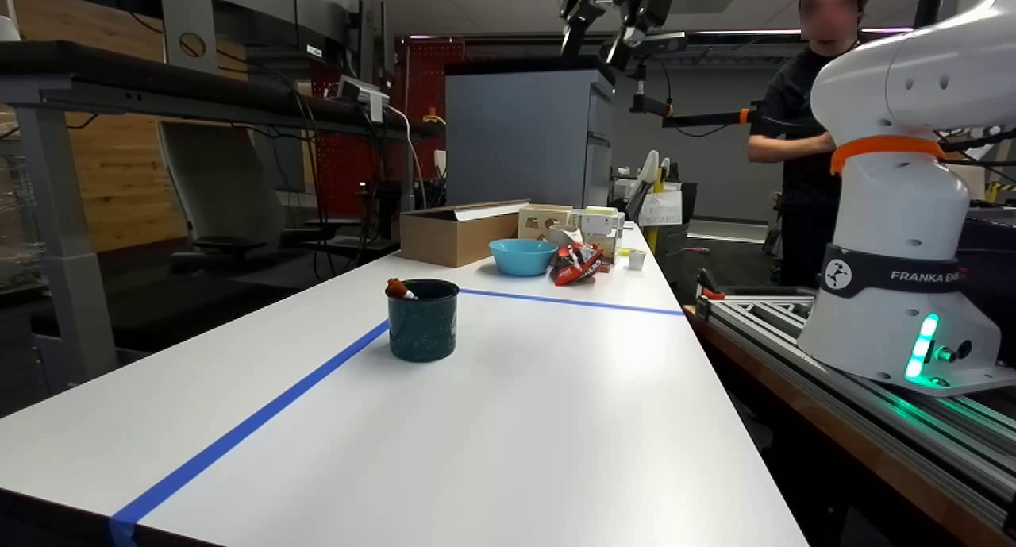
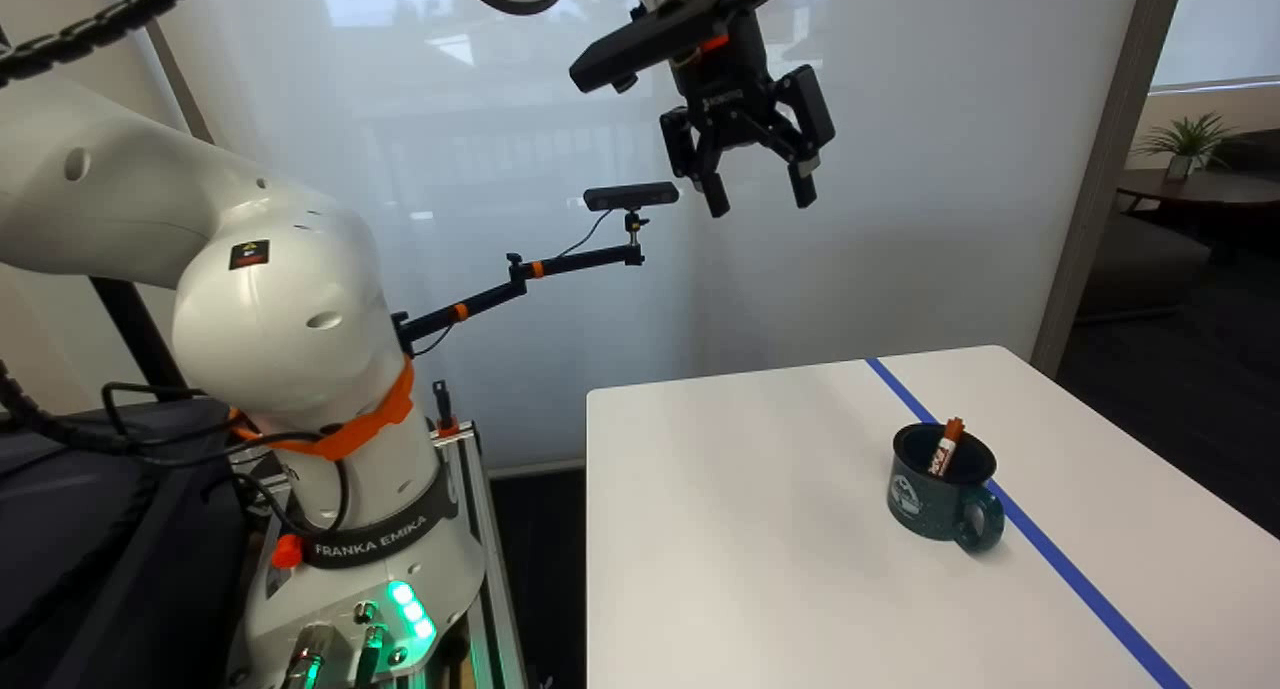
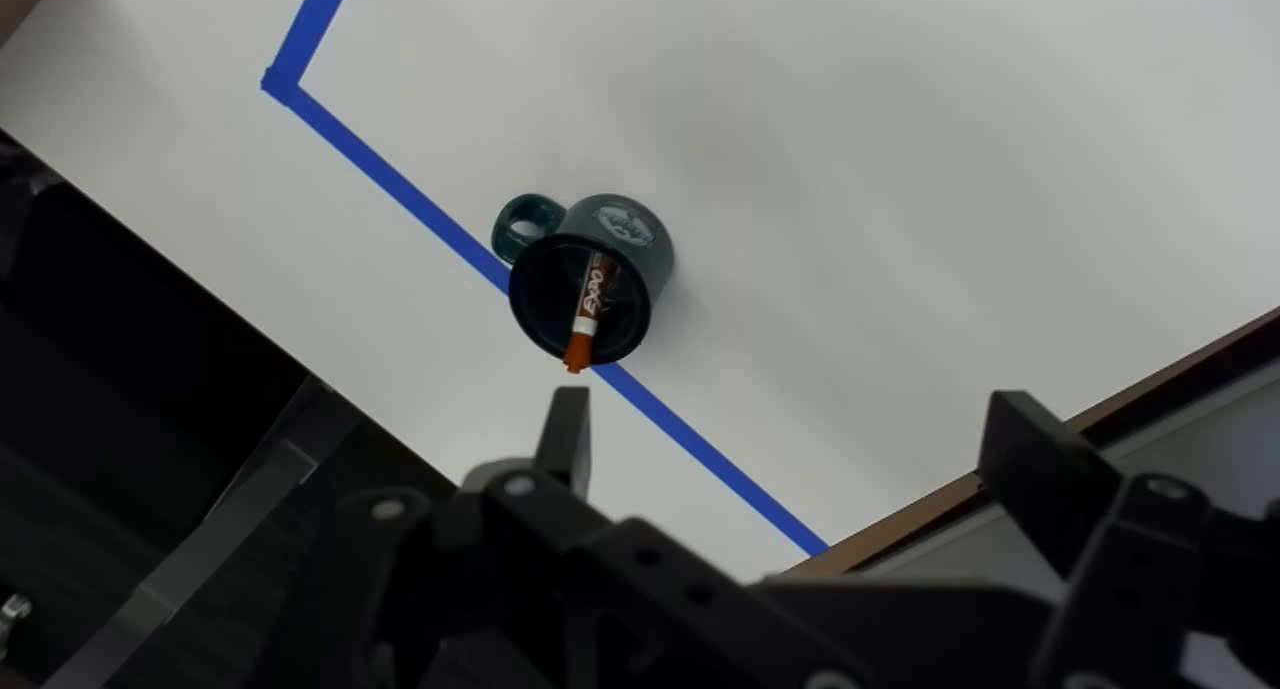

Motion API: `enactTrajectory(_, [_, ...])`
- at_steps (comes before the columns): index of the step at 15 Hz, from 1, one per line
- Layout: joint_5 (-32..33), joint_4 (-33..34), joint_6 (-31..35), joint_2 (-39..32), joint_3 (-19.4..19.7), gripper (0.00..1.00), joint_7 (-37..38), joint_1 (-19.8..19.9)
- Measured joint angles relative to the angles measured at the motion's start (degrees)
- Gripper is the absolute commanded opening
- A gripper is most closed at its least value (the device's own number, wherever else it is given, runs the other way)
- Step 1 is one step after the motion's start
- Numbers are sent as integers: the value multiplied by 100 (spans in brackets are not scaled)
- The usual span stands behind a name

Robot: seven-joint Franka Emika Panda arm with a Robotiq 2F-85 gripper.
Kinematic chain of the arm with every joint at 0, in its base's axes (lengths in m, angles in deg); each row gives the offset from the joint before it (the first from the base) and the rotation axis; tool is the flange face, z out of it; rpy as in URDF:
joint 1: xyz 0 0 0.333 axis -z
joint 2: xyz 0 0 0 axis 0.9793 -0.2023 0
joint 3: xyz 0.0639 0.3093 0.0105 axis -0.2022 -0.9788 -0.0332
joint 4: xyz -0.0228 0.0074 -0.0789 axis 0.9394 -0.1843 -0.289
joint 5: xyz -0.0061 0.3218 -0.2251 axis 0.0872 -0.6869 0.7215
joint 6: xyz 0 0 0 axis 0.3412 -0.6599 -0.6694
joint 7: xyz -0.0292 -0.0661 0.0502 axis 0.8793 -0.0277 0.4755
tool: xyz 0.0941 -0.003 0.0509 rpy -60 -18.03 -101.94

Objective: Remove the marker from the mug cup

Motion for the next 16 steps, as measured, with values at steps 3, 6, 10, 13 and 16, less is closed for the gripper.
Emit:
enactTrajectory(3, [247,-346,1102,-80,526,100,-428,238])
enactTrajectory(6, [255,-357,2081,-583,1070,100,-913,358])
enactTrajectory(10, [92,-280,3164,-1573,1735,100,-1559,258])
enactTrajectory(13, [-471,-91,3646,-2354,2033,100,-2122,-115])
enactTrajectory(16, [-1252,208,3953,-3018,2157,100,-2659,-631])
